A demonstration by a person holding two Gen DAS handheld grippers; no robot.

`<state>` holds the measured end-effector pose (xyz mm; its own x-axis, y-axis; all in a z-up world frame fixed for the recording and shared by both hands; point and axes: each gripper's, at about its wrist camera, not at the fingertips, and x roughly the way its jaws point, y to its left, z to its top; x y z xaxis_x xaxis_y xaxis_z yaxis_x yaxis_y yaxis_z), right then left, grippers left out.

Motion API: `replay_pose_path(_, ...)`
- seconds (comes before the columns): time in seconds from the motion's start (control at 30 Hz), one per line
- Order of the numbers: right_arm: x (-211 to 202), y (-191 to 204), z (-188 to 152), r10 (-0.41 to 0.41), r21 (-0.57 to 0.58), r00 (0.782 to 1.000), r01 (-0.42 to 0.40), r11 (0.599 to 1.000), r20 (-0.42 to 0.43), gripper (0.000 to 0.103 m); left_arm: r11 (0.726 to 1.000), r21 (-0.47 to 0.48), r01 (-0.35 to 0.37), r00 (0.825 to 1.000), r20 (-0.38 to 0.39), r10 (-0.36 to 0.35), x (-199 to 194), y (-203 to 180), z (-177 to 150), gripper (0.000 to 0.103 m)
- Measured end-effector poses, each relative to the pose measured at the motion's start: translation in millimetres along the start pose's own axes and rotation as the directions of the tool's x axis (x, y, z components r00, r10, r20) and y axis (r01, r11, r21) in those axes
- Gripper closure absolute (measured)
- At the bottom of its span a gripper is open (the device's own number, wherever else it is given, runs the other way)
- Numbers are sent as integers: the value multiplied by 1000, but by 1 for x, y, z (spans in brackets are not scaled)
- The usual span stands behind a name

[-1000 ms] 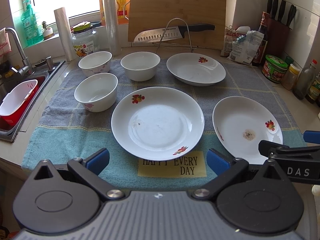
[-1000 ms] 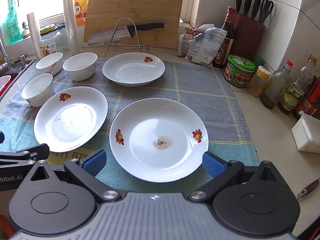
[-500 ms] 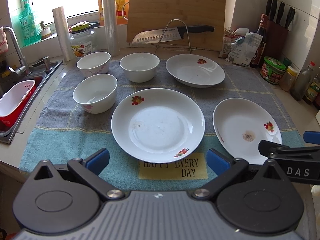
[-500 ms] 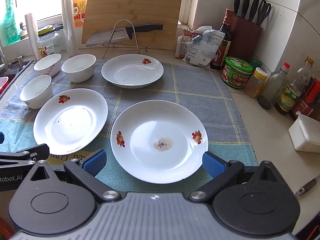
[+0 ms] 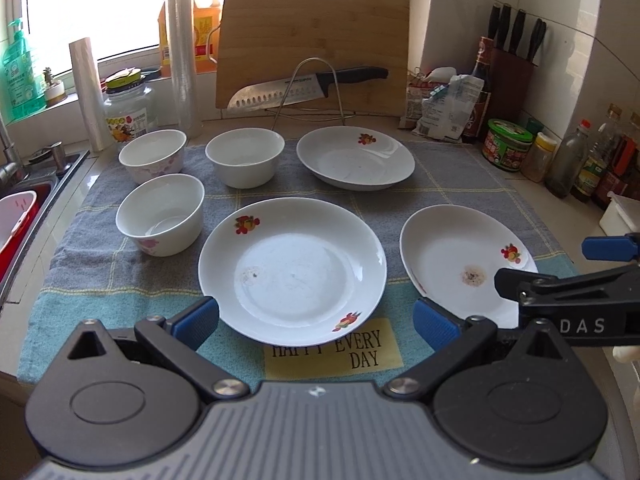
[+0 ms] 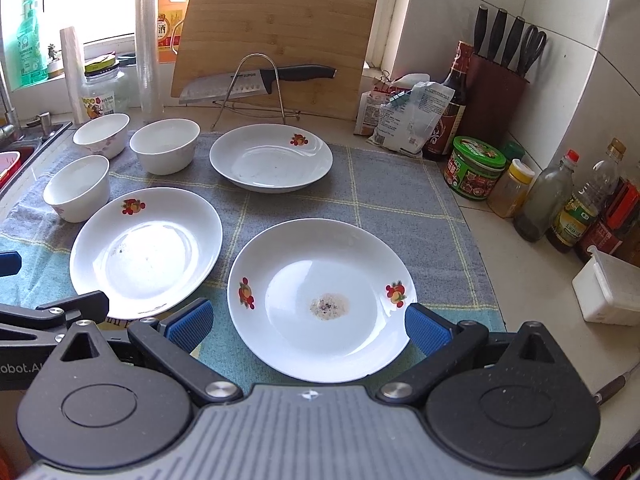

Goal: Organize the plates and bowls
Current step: 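Move the right gripper toward the rim of the brown-stained white plate, then close the right gripper on the rim of the brown-stained plate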

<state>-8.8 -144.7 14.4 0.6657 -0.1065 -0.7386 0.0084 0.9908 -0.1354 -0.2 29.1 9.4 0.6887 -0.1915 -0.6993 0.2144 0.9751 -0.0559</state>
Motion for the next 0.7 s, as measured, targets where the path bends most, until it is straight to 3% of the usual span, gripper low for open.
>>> replay_pose_path(0.27, -5, -8, -10, -15, -16, 999, 15, 1000, 46, 0, 988, 36, 152, 987, 46, -153, 6, 7, -7, 1)
replay_pose_path(0.47, 0, -21, -20, -28, 7, 999, 27, 1000, 25, 0, 973, 111, 200, 978, 39, -205, 17, -5, -13, 1)
replay_pose_path(0.7, 9, -45, -25, -49, 19, 998, 49, 999, 27, 0, 934, 219, 283, 953, 42, -299, 33, -30, -30, 1)
